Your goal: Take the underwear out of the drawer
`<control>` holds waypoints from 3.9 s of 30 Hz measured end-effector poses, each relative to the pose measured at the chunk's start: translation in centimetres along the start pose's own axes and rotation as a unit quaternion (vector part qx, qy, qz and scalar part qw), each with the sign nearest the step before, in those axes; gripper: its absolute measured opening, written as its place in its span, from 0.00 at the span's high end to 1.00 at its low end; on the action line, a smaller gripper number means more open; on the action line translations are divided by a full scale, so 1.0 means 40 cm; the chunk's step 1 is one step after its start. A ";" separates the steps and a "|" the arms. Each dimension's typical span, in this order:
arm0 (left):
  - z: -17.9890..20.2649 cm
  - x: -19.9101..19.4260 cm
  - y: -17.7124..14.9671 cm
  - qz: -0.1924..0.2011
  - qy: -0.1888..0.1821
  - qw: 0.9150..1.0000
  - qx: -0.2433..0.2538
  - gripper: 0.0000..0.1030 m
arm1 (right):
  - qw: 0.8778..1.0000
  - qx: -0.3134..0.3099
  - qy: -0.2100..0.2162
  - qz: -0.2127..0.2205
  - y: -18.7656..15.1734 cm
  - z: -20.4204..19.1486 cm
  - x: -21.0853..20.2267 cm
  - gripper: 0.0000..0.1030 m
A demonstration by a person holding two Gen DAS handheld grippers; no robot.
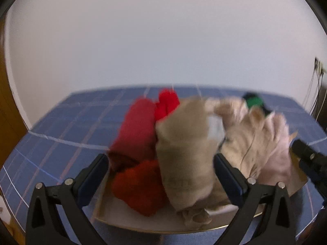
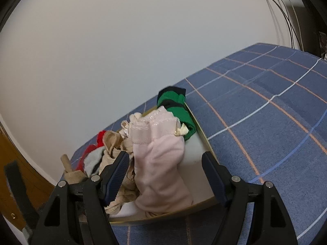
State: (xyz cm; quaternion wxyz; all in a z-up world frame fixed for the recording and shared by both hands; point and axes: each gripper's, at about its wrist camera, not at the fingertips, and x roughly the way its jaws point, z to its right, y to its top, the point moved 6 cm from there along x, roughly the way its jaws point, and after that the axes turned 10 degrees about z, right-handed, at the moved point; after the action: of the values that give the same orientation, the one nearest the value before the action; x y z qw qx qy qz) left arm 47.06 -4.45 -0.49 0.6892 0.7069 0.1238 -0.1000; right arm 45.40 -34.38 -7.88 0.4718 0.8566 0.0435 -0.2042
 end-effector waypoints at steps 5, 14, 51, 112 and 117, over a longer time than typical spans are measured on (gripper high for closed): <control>-0.016 -0.050 0.040 0.066 0.015 0.998 0.012 0.00 | 0.998 -0.020 0.011 0.060 0.018 -0.024 -0.055 0.27; -0.012 -0.069 0.004 0.048 -0.001 0.999 0.008 0.00 | 0.989 -0.090 -0.013 0.115 0.022 -0.083 -0.111 0.26; -0.064 -0.211 -0.057 0.053 -0.012 0.998 -0.026 0.00 | 0.976 -0.158 -0.014 0.149 -0.041 -0.151 -0.240 0.12; -0.133 -0.784 -0.203 0.056 -0.052 0.997 0.018 0.00 | 0.963 -0.199 0.012 0.183 -0.184 -0.185 -0.874 0.11; -0.140 -0.801 -0.202 0.064 -0.042 0.997 0.024 0.00 | 0.962 -0.202 0.016 0.184 -0.189 -0.190 -0.886 0.11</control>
State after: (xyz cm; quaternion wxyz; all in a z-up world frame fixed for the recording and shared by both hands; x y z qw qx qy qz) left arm 13.93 0.10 1.99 0.6818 0.7248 0.0463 -0.0881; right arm 13.37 -19.73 3.58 0.6634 0.7401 -0.0673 -0.0872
